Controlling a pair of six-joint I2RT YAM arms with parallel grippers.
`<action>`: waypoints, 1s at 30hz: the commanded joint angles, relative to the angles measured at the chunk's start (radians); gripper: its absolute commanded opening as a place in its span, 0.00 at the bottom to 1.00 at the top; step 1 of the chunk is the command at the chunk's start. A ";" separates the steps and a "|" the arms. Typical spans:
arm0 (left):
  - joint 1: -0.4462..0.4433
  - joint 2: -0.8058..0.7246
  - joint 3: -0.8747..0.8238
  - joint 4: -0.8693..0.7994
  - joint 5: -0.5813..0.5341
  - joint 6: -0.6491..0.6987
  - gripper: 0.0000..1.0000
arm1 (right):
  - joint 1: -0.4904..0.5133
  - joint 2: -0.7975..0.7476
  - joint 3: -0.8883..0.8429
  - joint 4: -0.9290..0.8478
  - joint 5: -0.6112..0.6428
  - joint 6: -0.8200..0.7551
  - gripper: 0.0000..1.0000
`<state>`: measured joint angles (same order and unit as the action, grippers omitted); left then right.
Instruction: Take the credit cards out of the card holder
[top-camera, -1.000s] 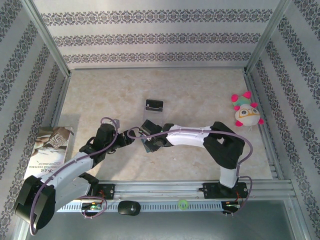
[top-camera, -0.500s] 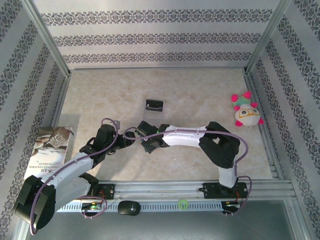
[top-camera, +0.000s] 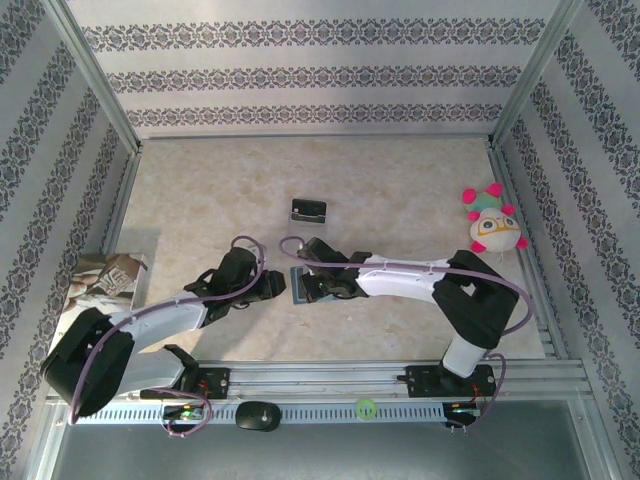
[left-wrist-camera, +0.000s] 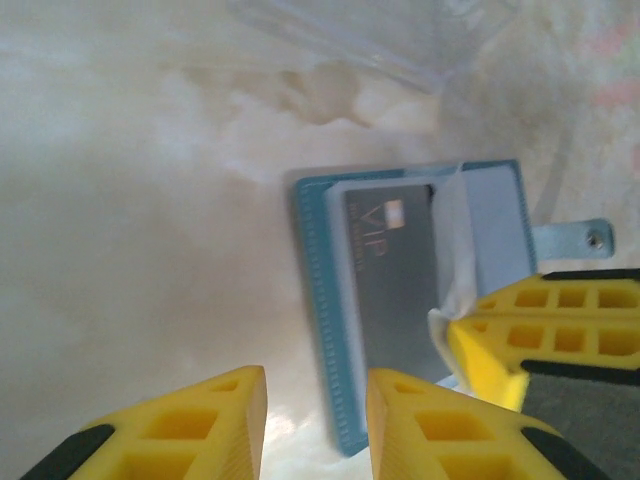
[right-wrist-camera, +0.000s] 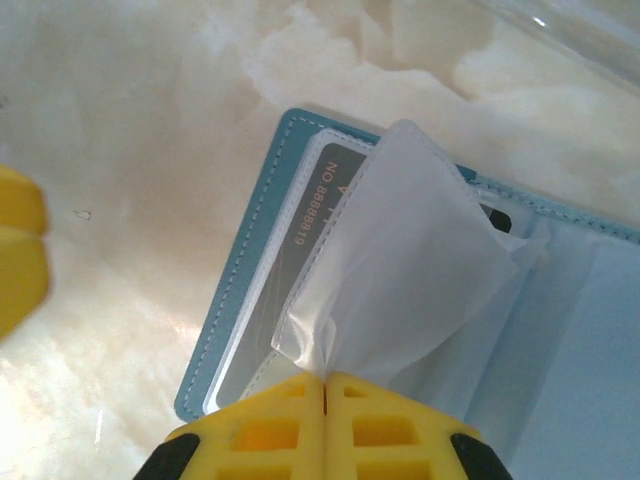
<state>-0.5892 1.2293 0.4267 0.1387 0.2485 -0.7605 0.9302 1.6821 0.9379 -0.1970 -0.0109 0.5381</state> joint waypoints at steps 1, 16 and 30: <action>-0.054 0.062 0.061 0.106 -0.032 0.002 0.32 | -0.034 -0.061 -0.065 0.105 -0.070 0.122 0.00; -0.169 0.326 0.127 0.244 -0.069 -0.069 0.07 | -0.100 -0.105 -0.195 0.264 -0.178 0.224 0.00; -0.208 0.330 0.152 0.158 -0.100 -0.060 0.04 | -0.114 -0.098 -0.209 0.283 -0.195 0.233 0.00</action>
<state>-0.7815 1.5455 0.5503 0.3130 0.1486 -0.8177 0.8265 1.6032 0.7429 0.0578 -0.1894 0.7578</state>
